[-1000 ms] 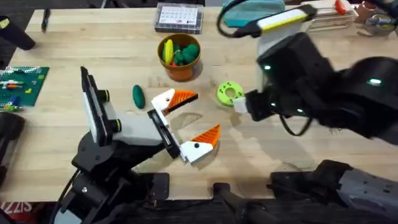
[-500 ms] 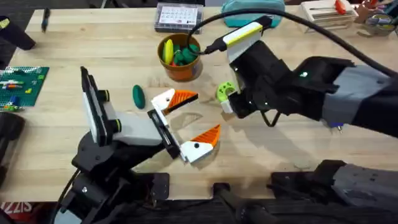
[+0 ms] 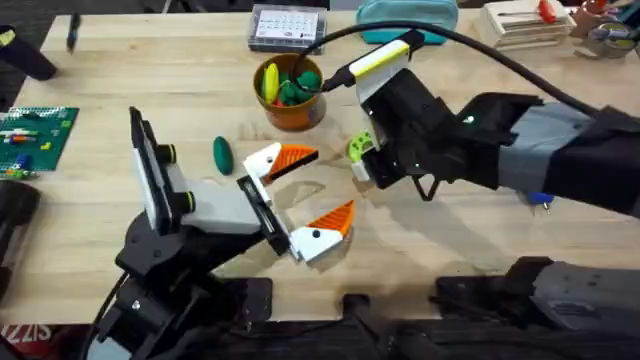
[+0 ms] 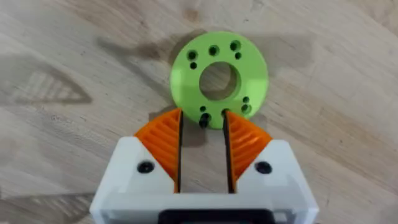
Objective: Pick up the gripper from the table and insert it into the empty holder that is missing its gripper. Then pick up a screw, insert it into the mounting hole, and use the screwdriver to tighten it. Finally, clean up the table by picking up the vegetable and placing it into the bucket.
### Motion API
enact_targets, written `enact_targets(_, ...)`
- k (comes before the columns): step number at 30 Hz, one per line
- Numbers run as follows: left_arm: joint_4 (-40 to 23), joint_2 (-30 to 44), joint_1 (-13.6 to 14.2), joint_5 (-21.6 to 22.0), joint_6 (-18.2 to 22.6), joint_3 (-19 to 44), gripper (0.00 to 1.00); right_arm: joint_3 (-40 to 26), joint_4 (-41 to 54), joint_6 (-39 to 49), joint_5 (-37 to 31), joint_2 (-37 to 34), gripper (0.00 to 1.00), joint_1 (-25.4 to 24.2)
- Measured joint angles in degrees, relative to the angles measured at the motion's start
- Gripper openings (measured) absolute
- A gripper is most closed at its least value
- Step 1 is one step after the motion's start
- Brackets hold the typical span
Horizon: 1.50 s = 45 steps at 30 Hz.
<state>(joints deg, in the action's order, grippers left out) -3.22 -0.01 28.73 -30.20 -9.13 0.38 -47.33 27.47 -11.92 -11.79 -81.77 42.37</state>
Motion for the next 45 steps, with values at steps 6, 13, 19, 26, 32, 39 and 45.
enact_targets(6,0.0,0.0,0.0,0.0,0.0,0.0,0.989,0.0,0.0,0.0,0.0,-0.7,0.374,0.0)
enact_targets(13,0.0,0.0,0.0,0.0,0.0,0.0,0.989,0.0,-0.1,0.0,-0.4,-1.7,0.374,0.1)
enact_targets(19,0.0,0.0,0.0,0.0,0.0,0.0,0.989,0.0,-0.1,0.0,-0.4,-1.7,0.374,0.1)
enact_targets(26,0.0,0.0,0.0,0.0,0.0,0.0,0.989,0.0,-0.2,0.3,-0.6,-1.7,0.238,0.1)
enact_targets(32,0.0,0.0,0.0,0.0,0.0,0.0,0.989,0.0,-0.3,0.4,-0.6,-1.7,0.075,0.2)
enact_targets(39,0.0,0.0,0.0,0.0,0.0,0.0,0.989,-0.1,-0.7,0.4,-0.7,-1.7,0.009,0.2)
enact_targets(45,0.0,0.0,0.0,0.0,0.0,0.0,0.989,-0.1,-0.7,0.4,-0.7,-1.7,0.007,0.2)
